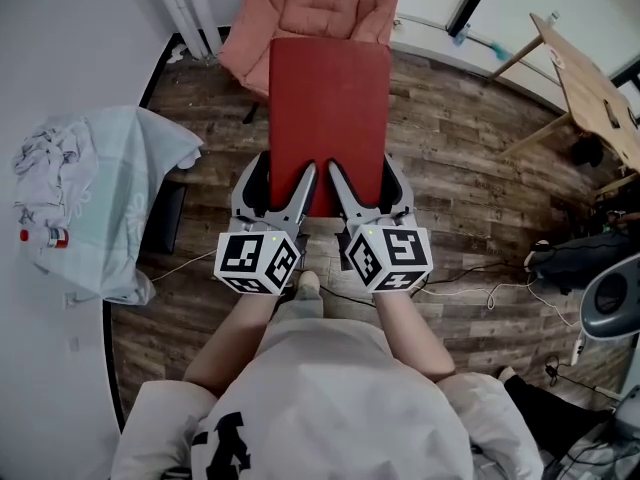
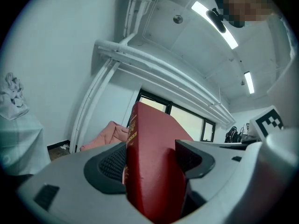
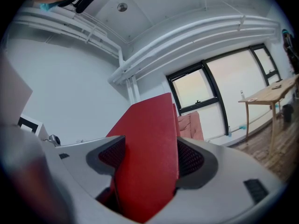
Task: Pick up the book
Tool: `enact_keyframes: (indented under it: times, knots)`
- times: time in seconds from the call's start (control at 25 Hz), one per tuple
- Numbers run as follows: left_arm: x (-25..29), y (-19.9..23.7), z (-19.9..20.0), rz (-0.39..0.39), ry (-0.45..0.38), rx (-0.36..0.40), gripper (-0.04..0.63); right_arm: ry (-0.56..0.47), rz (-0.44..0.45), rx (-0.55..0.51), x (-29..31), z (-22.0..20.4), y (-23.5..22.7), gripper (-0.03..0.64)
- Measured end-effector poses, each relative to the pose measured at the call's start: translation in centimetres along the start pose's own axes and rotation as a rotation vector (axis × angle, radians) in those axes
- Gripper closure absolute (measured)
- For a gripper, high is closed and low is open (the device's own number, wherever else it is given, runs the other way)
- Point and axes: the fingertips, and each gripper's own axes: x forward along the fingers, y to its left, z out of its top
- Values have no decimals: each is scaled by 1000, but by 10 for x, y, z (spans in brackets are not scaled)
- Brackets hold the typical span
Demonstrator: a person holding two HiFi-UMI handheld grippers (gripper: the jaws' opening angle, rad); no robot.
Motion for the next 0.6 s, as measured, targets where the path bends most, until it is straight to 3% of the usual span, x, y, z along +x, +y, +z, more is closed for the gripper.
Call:
enact_keyframes:
  times: [0.6]
  knots:
    - [-91,-98,-28,48,-28,-17,281,21,52,-18,-131,-2,-6,278]
